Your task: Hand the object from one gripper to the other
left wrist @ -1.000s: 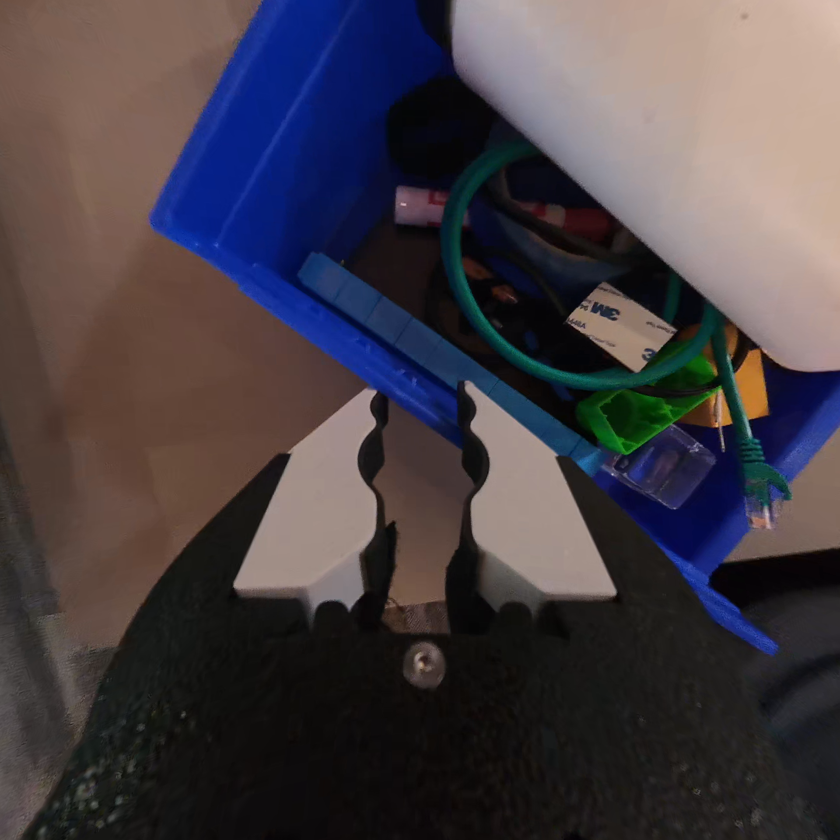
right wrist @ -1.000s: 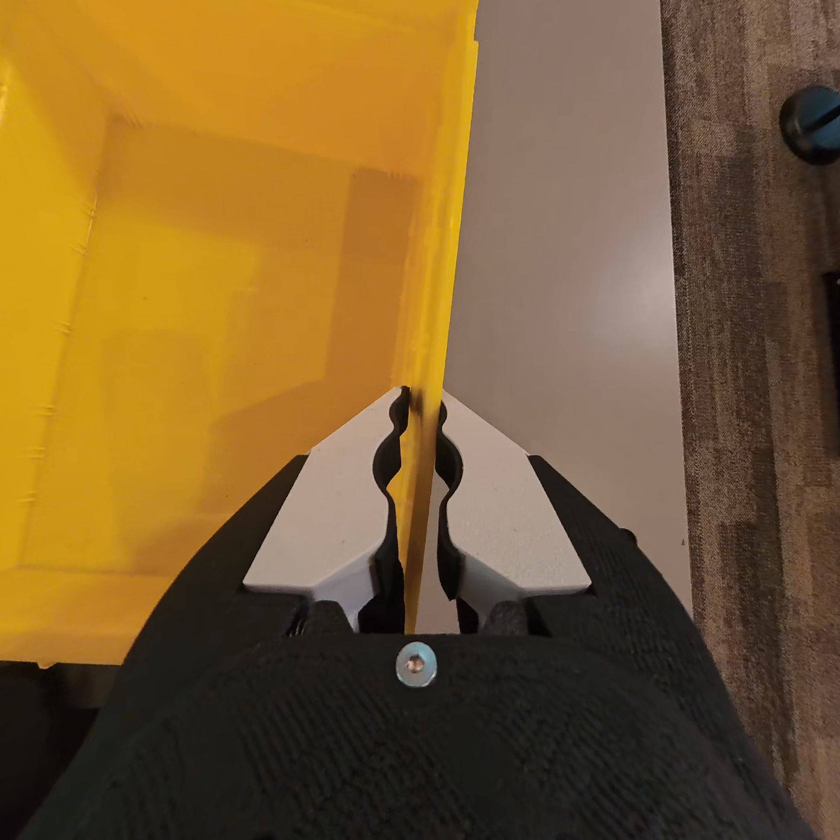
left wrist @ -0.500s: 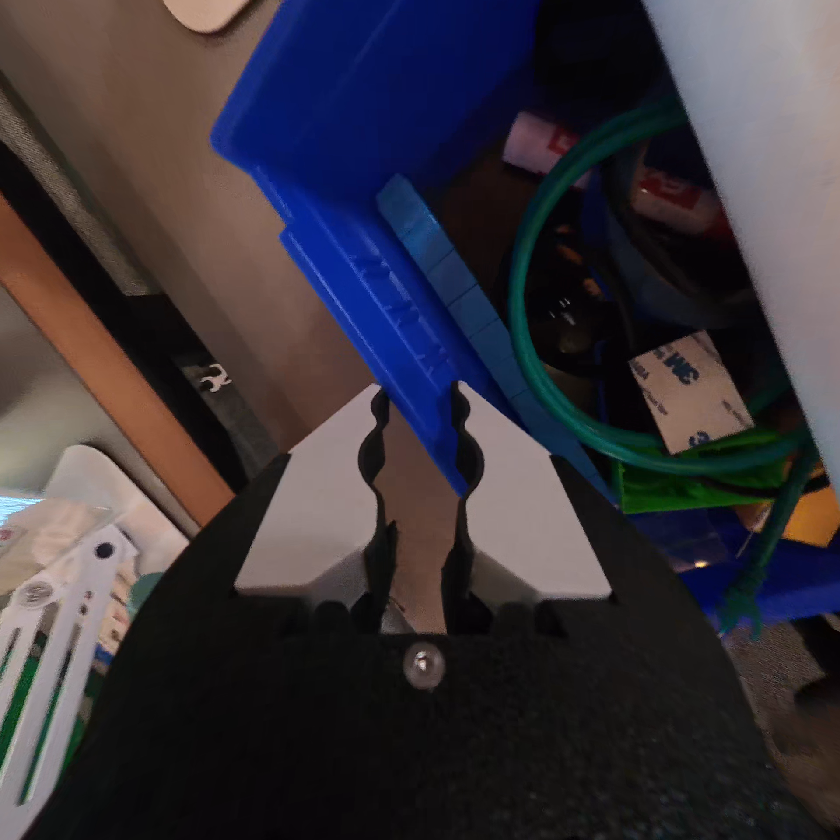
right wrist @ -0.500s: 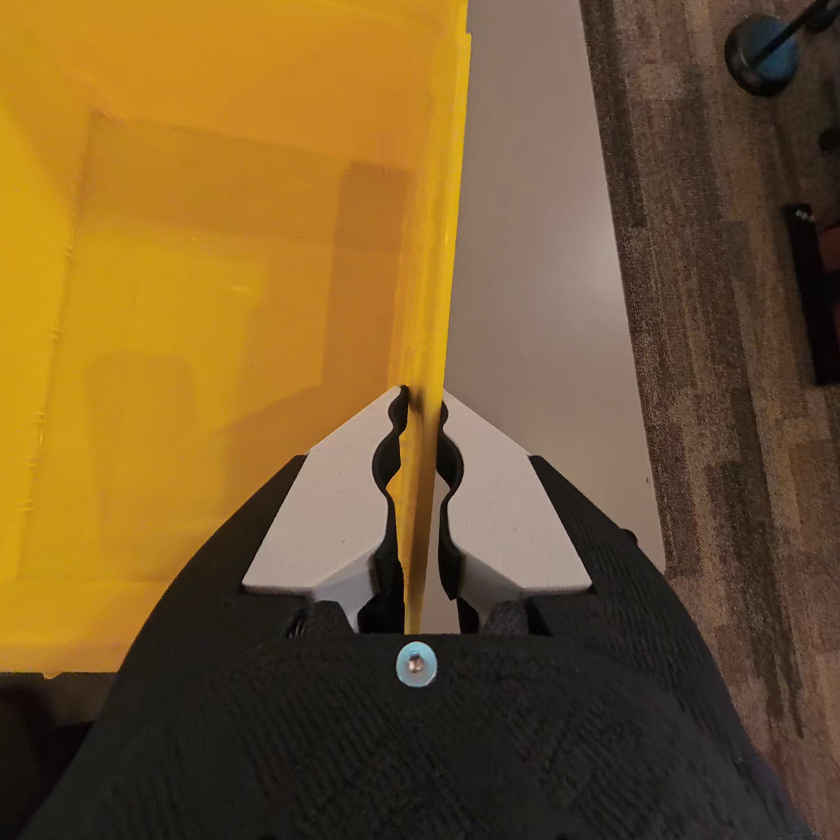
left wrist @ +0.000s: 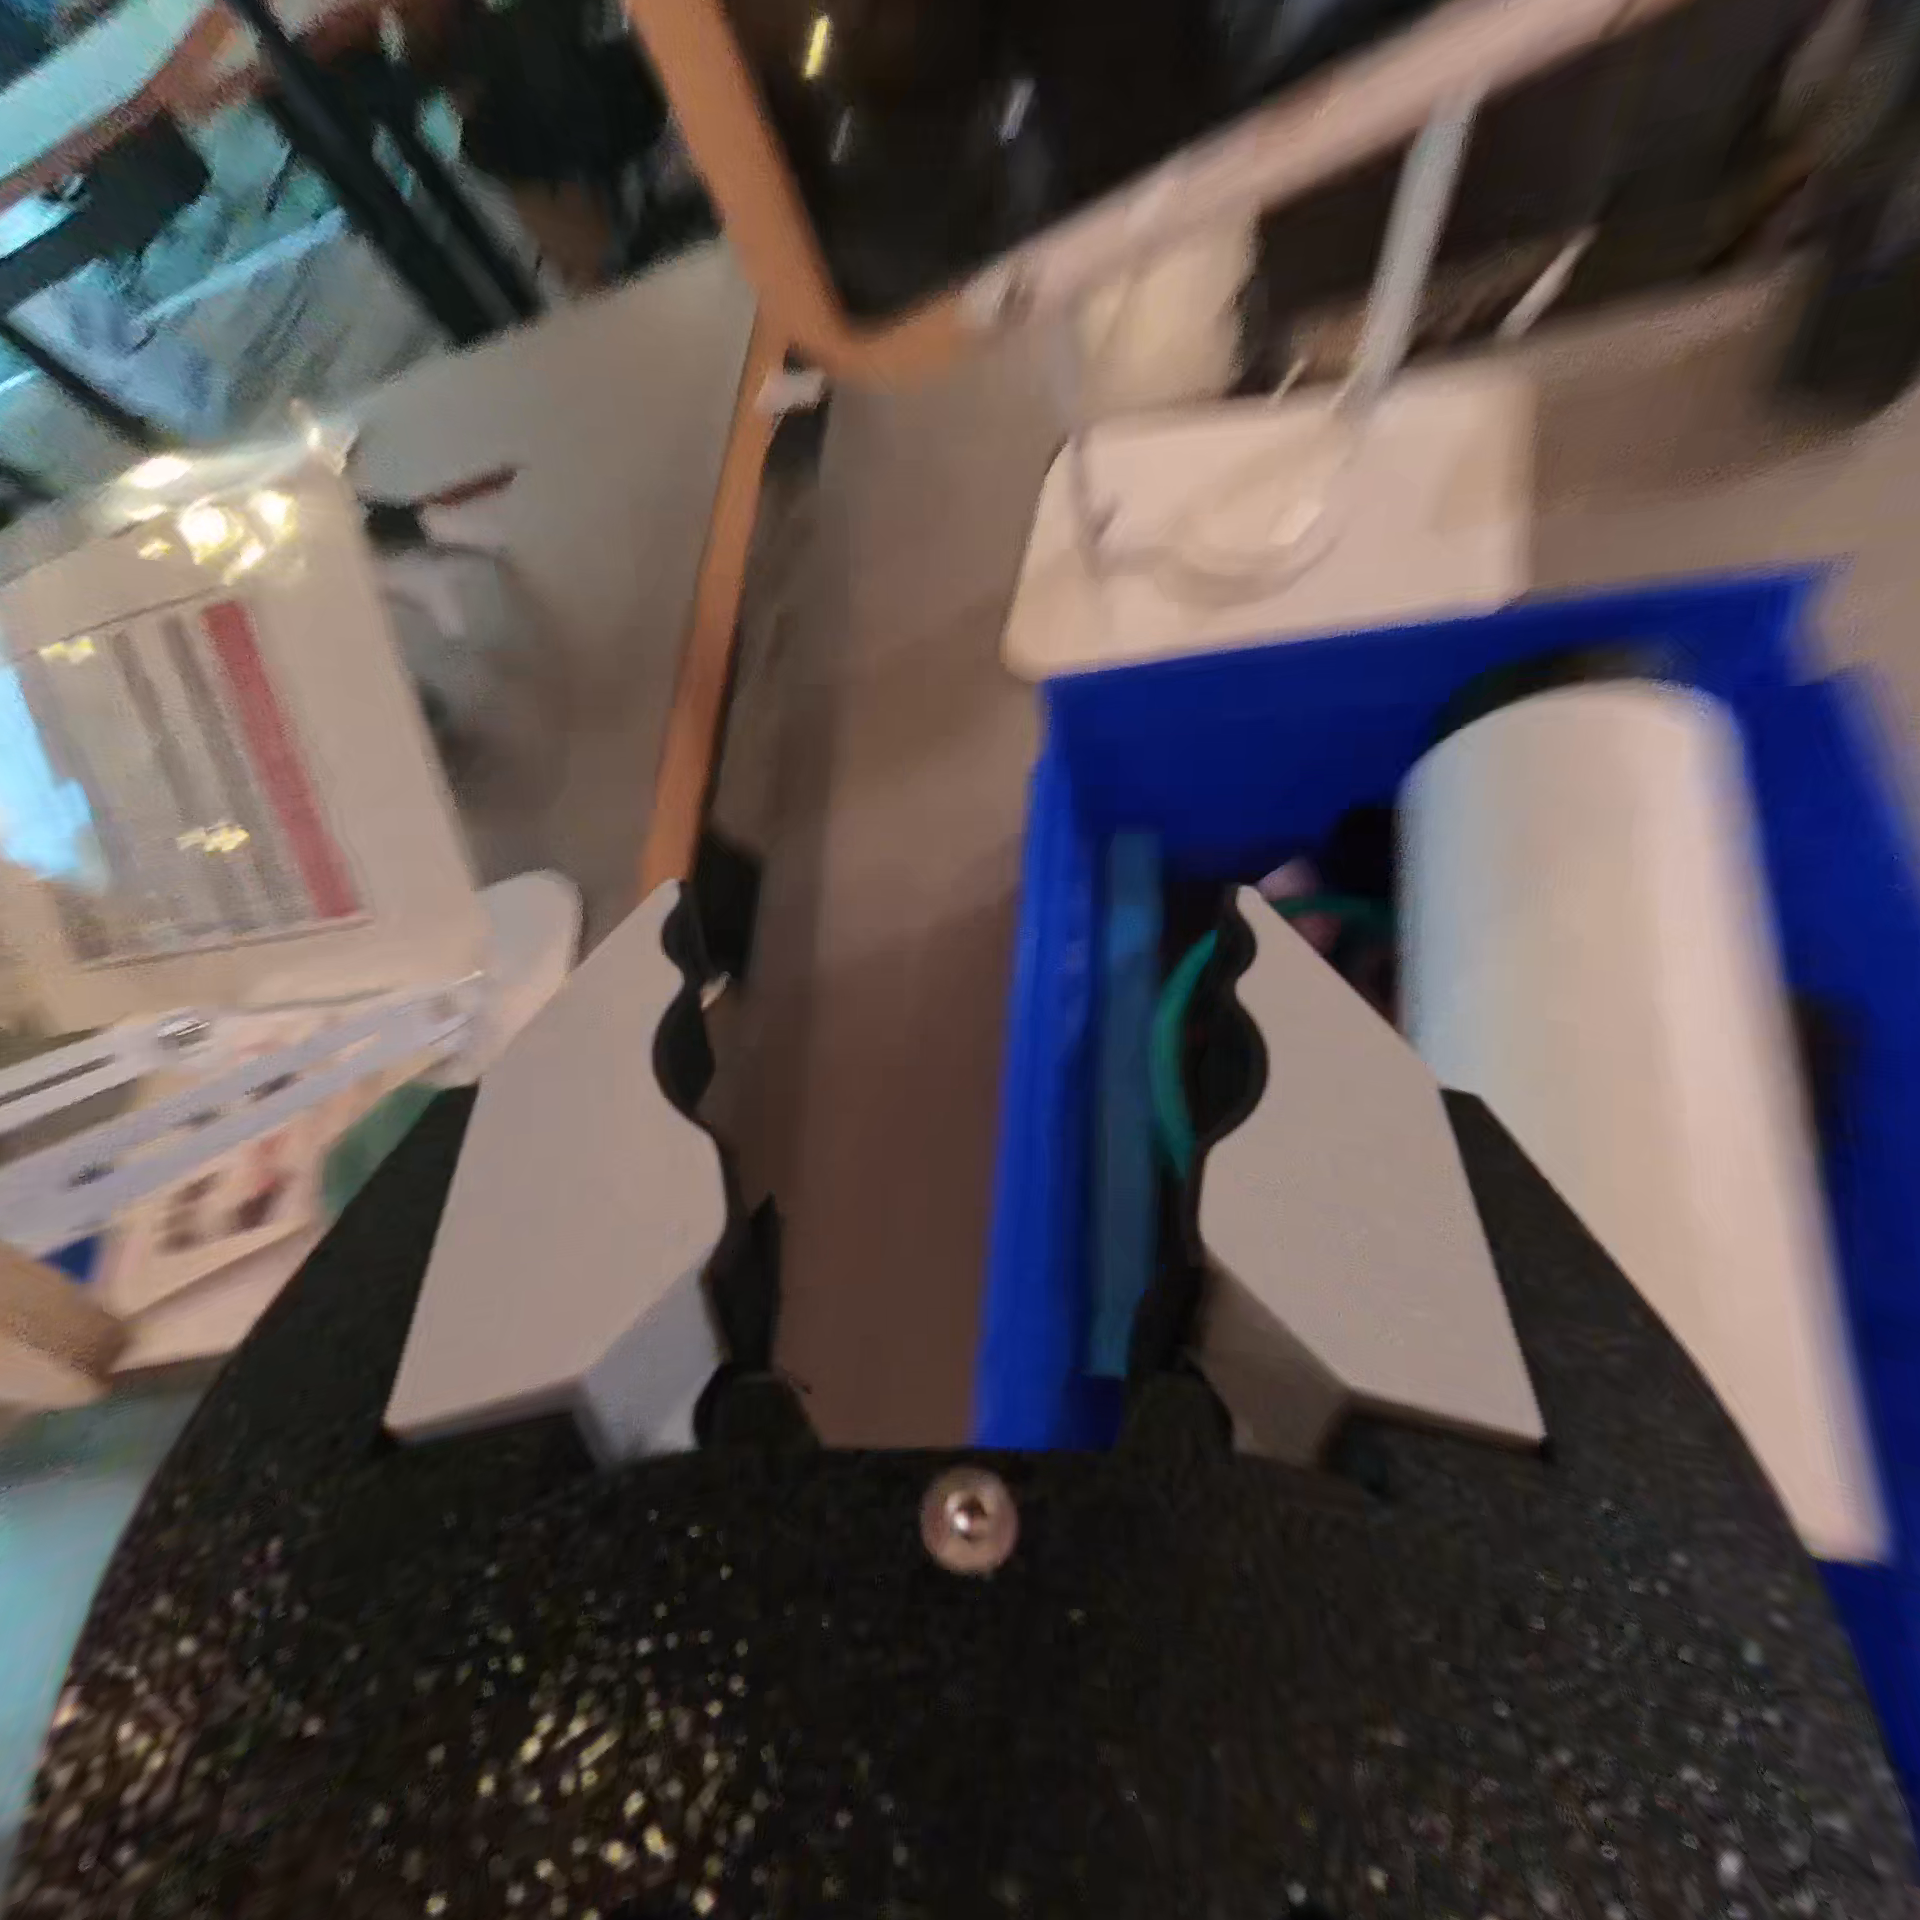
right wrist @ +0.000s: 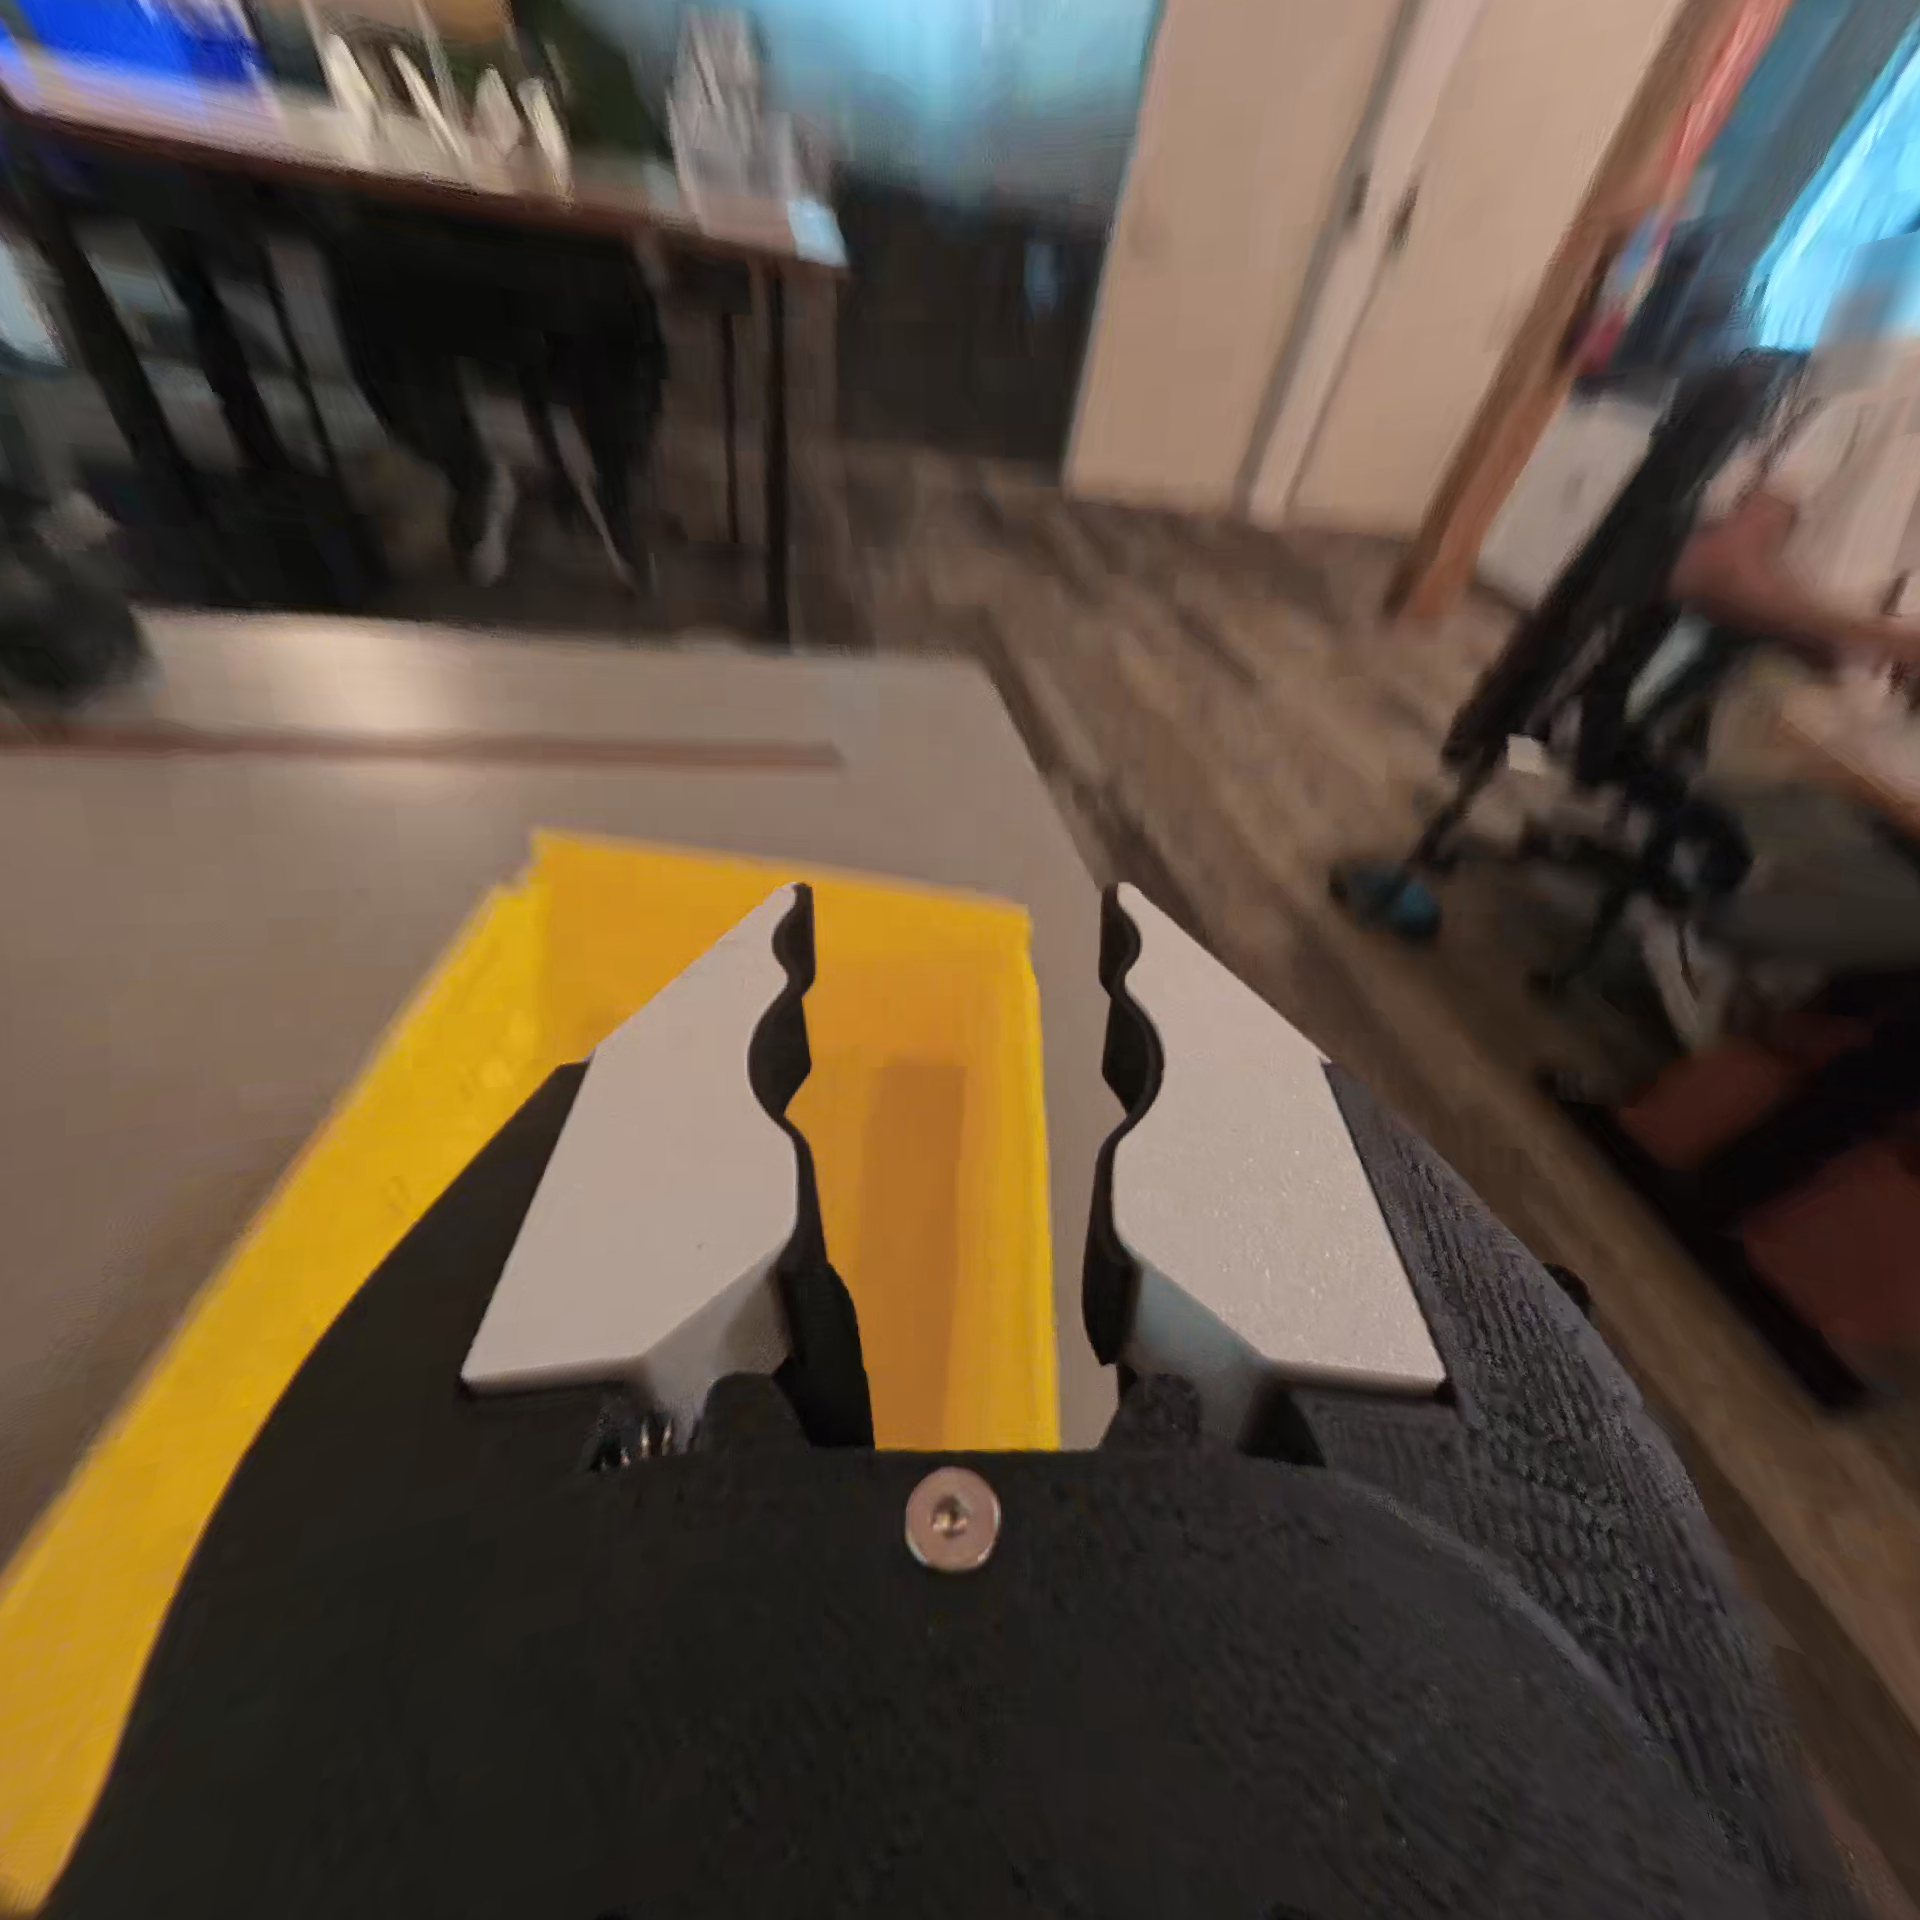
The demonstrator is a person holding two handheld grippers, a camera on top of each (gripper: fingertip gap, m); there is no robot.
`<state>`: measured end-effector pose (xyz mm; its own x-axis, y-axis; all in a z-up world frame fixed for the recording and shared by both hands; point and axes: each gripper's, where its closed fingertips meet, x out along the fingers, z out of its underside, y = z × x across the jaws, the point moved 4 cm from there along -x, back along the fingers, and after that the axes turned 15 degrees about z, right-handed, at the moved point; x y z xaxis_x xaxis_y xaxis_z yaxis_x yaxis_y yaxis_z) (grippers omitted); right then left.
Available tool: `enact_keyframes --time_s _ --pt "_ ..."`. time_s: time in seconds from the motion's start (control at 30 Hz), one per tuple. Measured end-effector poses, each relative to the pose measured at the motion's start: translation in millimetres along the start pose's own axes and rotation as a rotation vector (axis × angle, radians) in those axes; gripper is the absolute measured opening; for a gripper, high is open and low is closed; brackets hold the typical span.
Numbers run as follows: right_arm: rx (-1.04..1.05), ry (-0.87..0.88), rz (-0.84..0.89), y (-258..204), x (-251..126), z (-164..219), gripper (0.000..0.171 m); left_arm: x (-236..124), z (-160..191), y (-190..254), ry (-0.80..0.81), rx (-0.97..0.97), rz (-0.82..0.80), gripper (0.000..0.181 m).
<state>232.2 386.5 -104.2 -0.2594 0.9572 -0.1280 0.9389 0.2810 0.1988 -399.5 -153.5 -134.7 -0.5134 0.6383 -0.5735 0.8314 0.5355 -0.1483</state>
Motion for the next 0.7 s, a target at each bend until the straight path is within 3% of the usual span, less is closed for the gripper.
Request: enact_keyframes --time_s 0.07,0.1,0.23,0.3,0.43,0.7 --pt "0.045 0.195 -0.088 -32 -14 -33 0.064 -11 -6 28 0.134 -0.035 0.108 0.101" --pt "0.052 0.256 -0.161 -53 -22 -45 0.077 -11 -3 43 0.136 -0.034 0.163 0.107" --pt "0.047 0.291 -0.368 -141 -43 -61 0.126 3 23 90 0.004 -0.003 0.295 0.124" --pt "0.019 0.283 -0.482 -187 -54 -58 0.136 11 36 98 -0.075 0.023 0.290 0.127" --pt "-0.118 0.275 -0.601 -255 -70 -39 0.139 24 56 117 -0.243 -0.054 0.411 0.123" --pt "-0.262 0.237 -0.729 -315 -86 -3 0.134 50 72 122 -0.533 0.083 0.330 0.122"
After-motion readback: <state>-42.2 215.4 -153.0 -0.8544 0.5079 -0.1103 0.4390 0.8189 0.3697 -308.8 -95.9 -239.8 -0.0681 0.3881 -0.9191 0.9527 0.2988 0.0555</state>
